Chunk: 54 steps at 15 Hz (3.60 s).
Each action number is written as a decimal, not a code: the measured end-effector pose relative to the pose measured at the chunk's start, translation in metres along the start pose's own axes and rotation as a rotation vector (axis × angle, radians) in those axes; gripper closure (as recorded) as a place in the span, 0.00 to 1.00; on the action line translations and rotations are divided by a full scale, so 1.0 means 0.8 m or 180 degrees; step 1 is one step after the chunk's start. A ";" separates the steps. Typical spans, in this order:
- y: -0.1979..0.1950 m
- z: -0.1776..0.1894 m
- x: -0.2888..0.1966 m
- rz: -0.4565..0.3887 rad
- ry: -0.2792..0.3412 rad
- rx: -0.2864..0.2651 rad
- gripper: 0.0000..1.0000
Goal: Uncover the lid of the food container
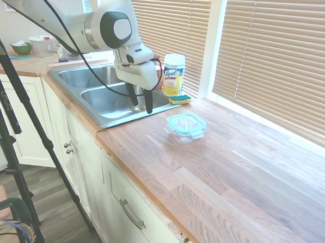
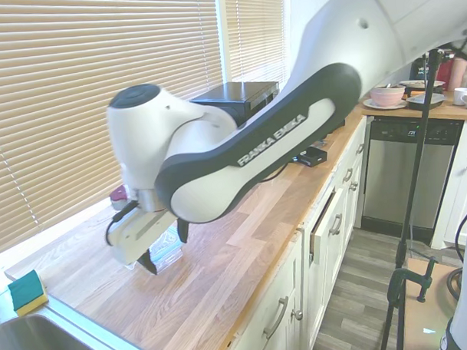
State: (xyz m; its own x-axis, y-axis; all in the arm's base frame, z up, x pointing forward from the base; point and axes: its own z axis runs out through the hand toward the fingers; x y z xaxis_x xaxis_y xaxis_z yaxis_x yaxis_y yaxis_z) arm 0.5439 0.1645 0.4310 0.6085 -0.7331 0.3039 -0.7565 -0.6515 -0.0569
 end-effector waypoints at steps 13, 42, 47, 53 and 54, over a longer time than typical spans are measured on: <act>-0.159 0.123 0.000 0.0132 0.1119 -0.0884 0.00; -0.176 0.182 0.017 0.0131 0.1416 -0.1508 1.00; -0.174 0.159 0.030 0.0259 0.1308 -0.1437 1.00; -0.170 0.127 0.050 0.0399 0.1236 -0.1346 1.00; -0.168 0.121 0.057 0.0445 0.1201 -0.1326 1.00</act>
State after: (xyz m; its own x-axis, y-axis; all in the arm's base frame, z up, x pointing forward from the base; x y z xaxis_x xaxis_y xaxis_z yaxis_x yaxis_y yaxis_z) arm 0.6963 0.2002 0.3605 0.4262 -0.6365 0.6428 -0.9006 -0.3656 0.2352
